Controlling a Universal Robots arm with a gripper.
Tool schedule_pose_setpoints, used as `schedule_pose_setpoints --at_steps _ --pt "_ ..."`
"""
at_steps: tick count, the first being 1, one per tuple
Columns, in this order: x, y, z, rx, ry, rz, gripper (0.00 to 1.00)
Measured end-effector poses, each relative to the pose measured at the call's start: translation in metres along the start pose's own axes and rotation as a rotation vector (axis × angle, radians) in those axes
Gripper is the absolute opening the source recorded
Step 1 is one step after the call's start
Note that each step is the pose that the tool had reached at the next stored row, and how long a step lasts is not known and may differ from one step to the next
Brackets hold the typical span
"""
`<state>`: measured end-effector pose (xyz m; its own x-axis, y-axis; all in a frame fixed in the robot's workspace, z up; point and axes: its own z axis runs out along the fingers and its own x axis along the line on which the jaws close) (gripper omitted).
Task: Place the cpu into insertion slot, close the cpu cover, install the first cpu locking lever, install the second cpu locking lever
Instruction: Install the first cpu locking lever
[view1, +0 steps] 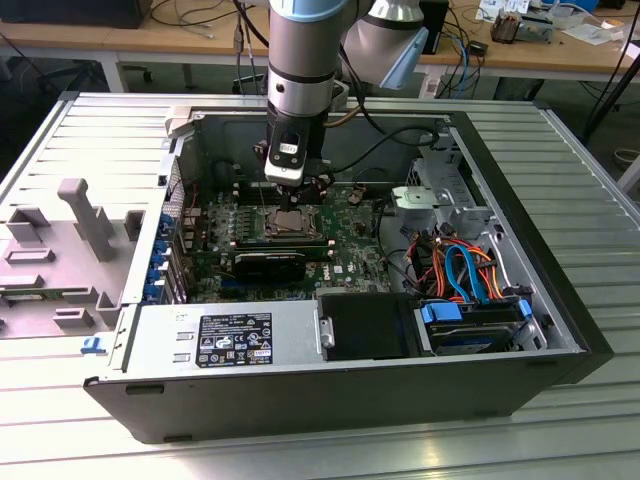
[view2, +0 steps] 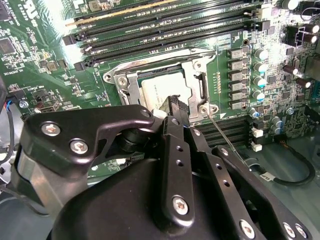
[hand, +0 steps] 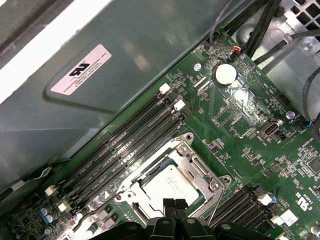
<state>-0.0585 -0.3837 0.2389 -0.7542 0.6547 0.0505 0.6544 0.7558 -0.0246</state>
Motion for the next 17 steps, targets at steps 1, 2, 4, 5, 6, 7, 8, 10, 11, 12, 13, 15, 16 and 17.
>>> schedule_pose_setpoints --at_steps 1,2,4,5,6,7,8,10,11,12,13,15,16,17 --pt "0.0 0.0 0.0 0.0001 0.0 -0.001 0.11" --pt "0.0 0.0 0.0 0.0001 0.0 -0.001 0.11" --pt "0.0 0.0 0.0 0.0001 -0.0001 -0.002 0.11" --pt "0.0 0.0 0.0 0.0002 -0.0001 -0.003 0.11" --pt "0.0 0.0 0.0 0.0002 -0.0001 -0.003 0.11" --pt "0.0 0.0 0.0 0.0002 -0.0001 -0.004 0.11" --pt "0.0 0.0 0.0 0.0002 -0.0001 -0.004 0.11" --pt "0.0 0.0 0.0 0.0003 -0.0002 -0.005 0.11" --pt "0.0 0.0 0.0 0.0003 -0.0002 -0.006 0.11" --pt "0.0 0.0 0.0 0.0004 -0.0002 -0.007 0.11" --pt "0.0 0.0 0.0 0.0004 -0.0002 -0.007 0.11" --pt "0.0 0.0 0.0 0.0004 -0.0002 -0.008 0.11" --pt "0.0 0.0 0.0 0.0005 -0.0002 -0.009 0.11" --pt "0.0 0.0 0.0 0.0005 -0.0003 -0.009 0.11"
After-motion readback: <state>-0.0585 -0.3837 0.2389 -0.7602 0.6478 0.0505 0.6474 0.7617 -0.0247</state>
